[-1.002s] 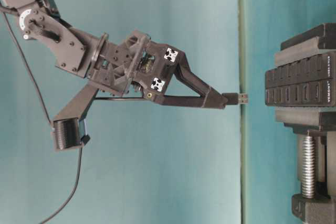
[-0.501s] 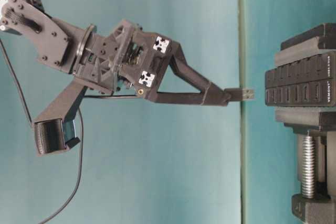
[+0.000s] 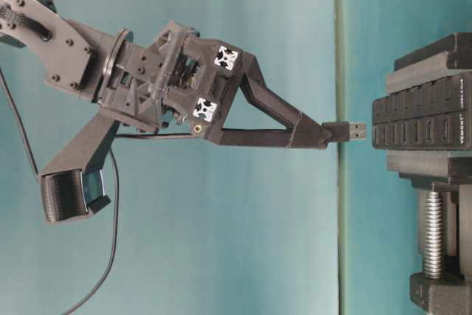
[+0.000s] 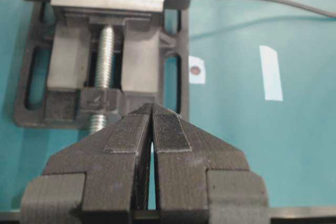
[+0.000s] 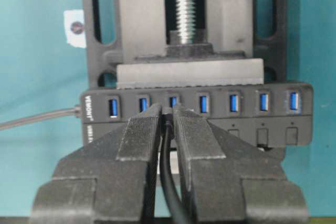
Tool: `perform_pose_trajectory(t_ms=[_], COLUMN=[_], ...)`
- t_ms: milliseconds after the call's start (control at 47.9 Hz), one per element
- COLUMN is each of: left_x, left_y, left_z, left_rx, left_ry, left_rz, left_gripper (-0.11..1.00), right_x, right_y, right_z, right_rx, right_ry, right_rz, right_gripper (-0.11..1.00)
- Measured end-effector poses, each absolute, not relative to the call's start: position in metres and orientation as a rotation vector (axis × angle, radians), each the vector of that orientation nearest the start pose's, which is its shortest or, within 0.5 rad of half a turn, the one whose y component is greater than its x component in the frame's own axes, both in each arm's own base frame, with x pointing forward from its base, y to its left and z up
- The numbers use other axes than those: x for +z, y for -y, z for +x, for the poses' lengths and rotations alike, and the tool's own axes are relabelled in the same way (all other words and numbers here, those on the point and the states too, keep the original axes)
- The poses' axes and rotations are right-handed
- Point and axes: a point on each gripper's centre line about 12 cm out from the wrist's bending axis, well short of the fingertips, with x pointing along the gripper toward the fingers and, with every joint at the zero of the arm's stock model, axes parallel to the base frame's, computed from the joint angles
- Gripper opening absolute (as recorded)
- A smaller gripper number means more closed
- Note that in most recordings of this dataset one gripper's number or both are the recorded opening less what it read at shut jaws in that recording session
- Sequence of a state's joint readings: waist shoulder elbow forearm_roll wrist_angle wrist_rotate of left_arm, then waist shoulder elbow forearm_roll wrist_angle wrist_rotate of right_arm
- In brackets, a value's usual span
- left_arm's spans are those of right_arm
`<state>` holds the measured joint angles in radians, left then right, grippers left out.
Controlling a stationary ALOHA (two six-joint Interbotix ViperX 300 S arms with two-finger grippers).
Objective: Insert the USB into the second port from the front of the fixed hub.
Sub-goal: 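Carry the held plug along the hub and align it with the second port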
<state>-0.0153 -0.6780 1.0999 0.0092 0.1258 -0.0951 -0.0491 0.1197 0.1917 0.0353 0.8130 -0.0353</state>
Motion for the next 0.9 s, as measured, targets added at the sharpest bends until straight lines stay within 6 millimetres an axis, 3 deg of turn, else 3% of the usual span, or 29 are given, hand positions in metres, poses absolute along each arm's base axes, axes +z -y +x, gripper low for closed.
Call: perform_pose_trajectory(t_ms=[898], left_x=[0.213], left_y=[0.003], left_z=[0.233], left_rx=[0.01], left_ry=[-0.551], left_rz=[-0.081], left_gripper=[0.0], right_x=[0.203], right_y=[0.006], right_z=[0.437], right_rx=[0.006], right_ry=[-1.145], right_rz=[0.023], right_gripper=[0.1])
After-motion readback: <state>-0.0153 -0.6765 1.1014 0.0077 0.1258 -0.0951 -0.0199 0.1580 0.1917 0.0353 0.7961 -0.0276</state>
